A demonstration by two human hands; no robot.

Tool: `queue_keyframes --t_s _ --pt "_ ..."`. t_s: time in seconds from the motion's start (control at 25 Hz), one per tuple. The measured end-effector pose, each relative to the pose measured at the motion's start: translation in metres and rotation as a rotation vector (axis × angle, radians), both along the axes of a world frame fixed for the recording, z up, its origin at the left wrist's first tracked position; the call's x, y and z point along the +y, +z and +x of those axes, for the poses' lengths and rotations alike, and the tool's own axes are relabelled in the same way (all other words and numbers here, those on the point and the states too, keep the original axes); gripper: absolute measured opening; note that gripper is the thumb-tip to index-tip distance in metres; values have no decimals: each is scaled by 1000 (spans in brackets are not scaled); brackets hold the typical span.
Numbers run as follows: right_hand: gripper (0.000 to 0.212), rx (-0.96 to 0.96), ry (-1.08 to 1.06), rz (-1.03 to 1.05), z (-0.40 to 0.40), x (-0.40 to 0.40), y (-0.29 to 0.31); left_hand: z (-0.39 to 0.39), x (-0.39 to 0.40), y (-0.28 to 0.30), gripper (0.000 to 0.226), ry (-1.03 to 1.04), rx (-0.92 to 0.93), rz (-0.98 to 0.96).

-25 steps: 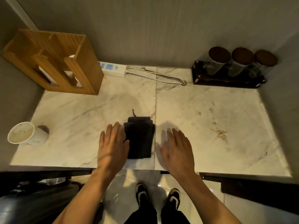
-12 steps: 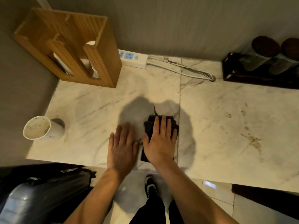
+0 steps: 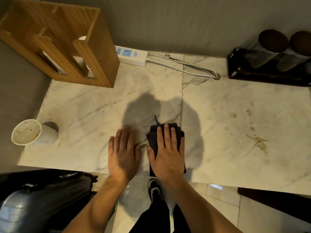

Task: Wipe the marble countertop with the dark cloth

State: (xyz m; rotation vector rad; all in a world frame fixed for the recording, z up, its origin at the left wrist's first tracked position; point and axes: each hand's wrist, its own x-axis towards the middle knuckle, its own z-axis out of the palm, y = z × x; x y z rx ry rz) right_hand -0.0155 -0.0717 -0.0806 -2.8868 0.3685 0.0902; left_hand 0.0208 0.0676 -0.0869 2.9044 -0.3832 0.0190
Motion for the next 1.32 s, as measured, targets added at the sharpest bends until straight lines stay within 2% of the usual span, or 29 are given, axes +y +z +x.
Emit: queue_keyframes --t_s 0.44,0.8,1.08,1.32 --pt "67 -51 292 -31 -54 -89 -5 -29 -50 0 55 -99 53 59" --pt "66 29 635 -73 -34 -161 1 -27 -93 6 54 -82 98 -13" --pt "60 49 634 -96 11 -190 3 -23 -123 1 56 -71 93 -62" --pt "61 34 604 -104 43 -196 2 -15 -143 -4 57 -53 116 -26"
